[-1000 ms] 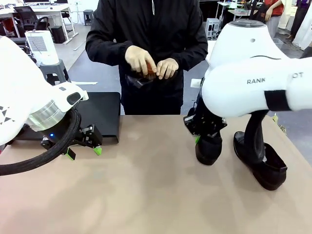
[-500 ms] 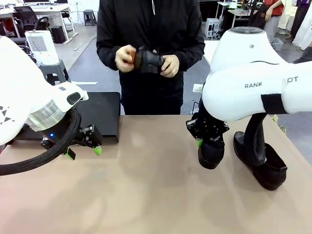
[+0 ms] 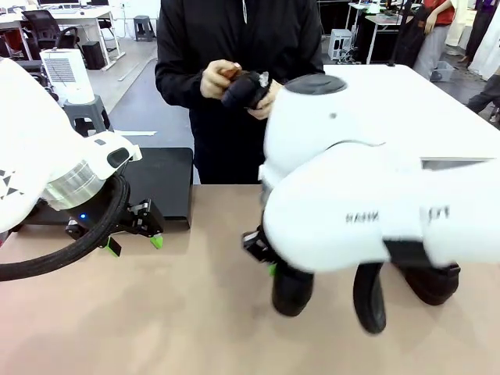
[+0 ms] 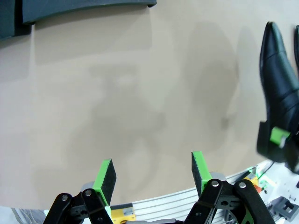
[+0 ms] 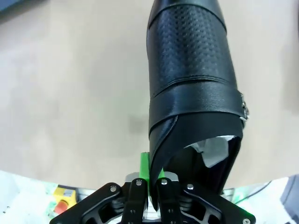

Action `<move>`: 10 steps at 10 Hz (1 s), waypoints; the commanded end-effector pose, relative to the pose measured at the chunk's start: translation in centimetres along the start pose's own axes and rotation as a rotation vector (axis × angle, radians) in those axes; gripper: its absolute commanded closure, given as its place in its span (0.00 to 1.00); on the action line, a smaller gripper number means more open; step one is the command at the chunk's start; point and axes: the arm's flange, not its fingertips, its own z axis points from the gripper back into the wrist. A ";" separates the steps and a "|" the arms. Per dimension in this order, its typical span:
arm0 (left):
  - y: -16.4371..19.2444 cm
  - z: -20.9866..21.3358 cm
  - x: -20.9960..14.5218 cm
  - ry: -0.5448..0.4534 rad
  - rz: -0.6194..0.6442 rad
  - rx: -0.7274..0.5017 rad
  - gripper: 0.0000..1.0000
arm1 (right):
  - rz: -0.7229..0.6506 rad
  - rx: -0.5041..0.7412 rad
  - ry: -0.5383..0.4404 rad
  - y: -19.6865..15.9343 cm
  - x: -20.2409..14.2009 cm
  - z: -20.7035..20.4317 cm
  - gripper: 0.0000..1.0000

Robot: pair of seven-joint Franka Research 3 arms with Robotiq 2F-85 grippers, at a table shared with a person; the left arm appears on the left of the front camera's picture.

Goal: Organize the shoes by placing them on the stand.
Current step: Pick up one Shoe and place it in the middle of the table.

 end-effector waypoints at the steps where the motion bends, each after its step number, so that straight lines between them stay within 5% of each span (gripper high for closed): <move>1: 0.2 -0.1 0.0 0.001 -0.005 -0.001 0.15 | 0.060 0.001 -0.014 3.3 0.0 -2.2 1.00; 5: 0.2 -0.1 0.0 0.001 -0.005 -0.001 0.15 | 0.162 0.017 -0.012 5.6 -0.6 -5.6 0.97; 10: 0.2 -0.1 0.0 0.001 -0.005 -0.001 0.15 | 0.117 0.059 -0.005 4.2 -0.9 -4.4 0.05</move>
